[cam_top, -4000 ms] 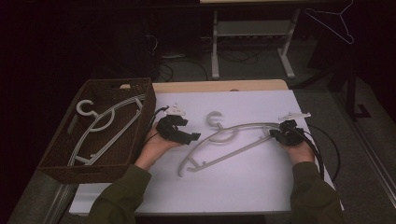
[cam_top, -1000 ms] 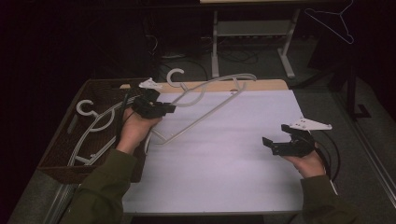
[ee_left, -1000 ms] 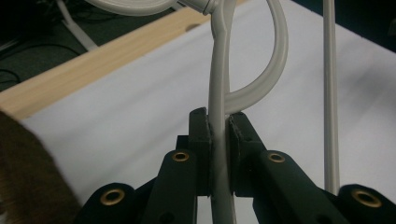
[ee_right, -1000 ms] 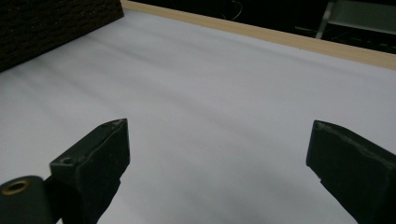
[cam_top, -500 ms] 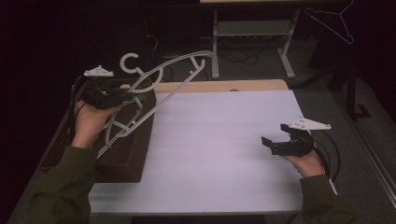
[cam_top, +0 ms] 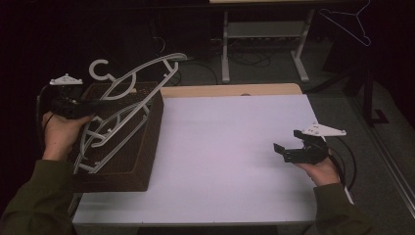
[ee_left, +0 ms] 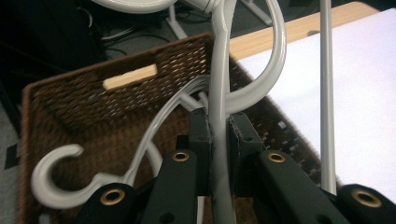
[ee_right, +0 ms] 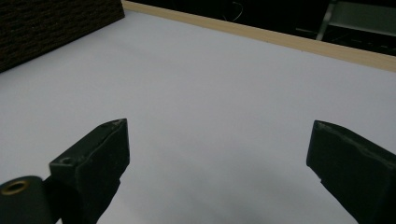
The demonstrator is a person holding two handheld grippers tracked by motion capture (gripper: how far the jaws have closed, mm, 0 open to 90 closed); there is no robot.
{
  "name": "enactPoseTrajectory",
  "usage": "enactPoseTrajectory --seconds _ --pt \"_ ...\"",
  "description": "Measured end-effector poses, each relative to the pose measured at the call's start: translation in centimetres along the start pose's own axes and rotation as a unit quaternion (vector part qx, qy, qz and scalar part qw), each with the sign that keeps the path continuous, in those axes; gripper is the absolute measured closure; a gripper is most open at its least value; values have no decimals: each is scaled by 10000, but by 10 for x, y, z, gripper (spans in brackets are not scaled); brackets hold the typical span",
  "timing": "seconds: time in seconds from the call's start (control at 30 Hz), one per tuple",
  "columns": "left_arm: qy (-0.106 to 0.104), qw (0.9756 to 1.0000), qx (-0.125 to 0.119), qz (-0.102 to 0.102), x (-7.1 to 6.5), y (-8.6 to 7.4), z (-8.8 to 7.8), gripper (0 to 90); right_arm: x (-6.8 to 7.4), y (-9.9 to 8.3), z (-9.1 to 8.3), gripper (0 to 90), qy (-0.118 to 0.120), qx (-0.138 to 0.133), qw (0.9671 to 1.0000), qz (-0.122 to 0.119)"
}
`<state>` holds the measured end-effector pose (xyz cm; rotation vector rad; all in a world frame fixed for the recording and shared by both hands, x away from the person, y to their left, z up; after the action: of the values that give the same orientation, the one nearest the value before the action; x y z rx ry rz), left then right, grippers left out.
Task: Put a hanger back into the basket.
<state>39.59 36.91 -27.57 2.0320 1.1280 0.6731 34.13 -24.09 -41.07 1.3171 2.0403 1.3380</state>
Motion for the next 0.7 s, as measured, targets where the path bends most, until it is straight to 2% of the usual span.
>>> enactPoseTrajectory --seconds 0.37,0.7 --pt "285 9992 254 -112 29 -28 -5 815 0 0 1 53 -17 7 10000 -14" --pt "500 9973 494 -223 52 -50 -6 814 -1 0 0 53 -32 3 10000 8"
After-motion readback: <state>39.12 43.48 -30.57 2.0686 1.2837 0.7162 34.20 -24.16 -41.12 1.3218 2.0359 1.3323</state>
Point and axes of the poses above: each handheld gripper's, and its own axes: z roughly forward along the jaws, y roughly out of its top, x roughly to its left, the point moved 3 cm from there along z, roughly forward along the jaws, and after that the axes turned 6 degrees about z, right-handed, at the moved point
